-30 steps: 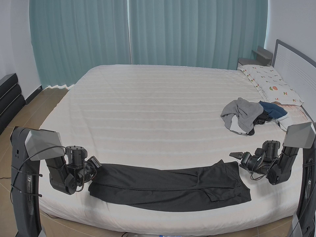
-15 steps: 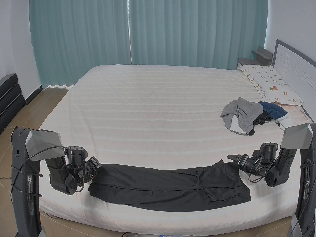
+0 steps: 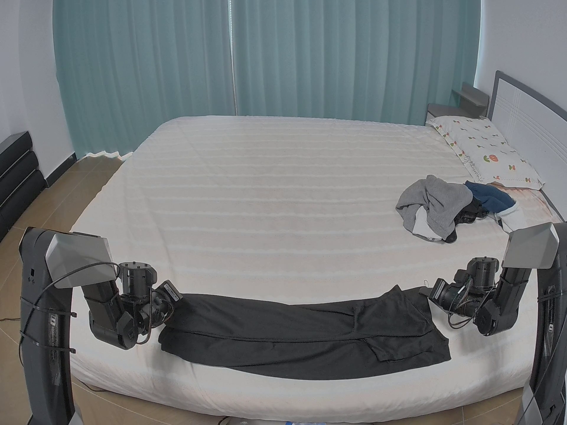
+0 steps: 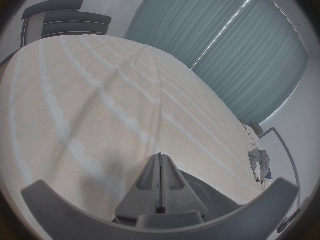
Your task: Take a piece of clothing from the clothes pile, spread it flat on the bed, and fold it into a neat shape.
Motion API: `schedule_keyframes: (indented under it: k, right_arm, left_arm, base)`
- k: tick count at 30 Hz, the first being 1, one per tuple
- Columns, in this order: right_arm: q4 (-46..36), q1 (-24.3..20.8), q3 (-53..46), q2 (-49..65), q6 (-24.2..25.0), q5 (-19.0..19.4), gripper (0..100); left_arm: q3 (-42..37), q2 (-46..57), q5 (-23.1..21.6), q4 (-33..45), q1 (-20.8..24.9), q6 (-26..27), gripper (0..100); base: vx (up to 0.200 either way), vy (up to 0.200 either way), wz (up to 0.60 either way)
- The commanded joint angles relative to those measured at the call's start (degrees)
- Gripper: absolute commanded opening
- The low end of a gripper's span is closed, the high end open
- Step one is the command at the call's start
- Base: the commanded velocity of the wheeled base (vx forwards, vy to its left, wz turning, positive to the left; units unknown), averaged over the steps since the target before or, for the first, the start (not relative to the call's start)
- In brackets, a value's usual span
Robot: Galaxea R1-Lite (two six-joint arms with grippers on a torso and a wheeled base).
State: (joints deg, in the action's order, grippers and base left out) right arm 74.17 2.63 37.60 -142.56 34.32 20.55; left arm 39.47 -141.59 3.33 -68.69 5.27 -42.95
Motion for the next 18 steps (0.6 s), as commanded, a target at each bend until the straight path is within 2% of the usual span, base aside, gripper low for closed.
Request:
schedule_keyframes:
  k: [1,18]
  right_arm:
    - [0.2,0.9,0.2,-0.1,0.1,0.0,0]
    - [0.1,1.1,2.7,-1.7,0.6,0.0,0]
  left_arm:
    - [0.0,-0.1,0.0,0.0,0.0,0.0,0]
    - [-0.2,-0.1,-0.1,0.1,0.0,0.3,0]
  base:
    - [0.0,0.0,0.0]
    - [0.0,0.0,0.0]
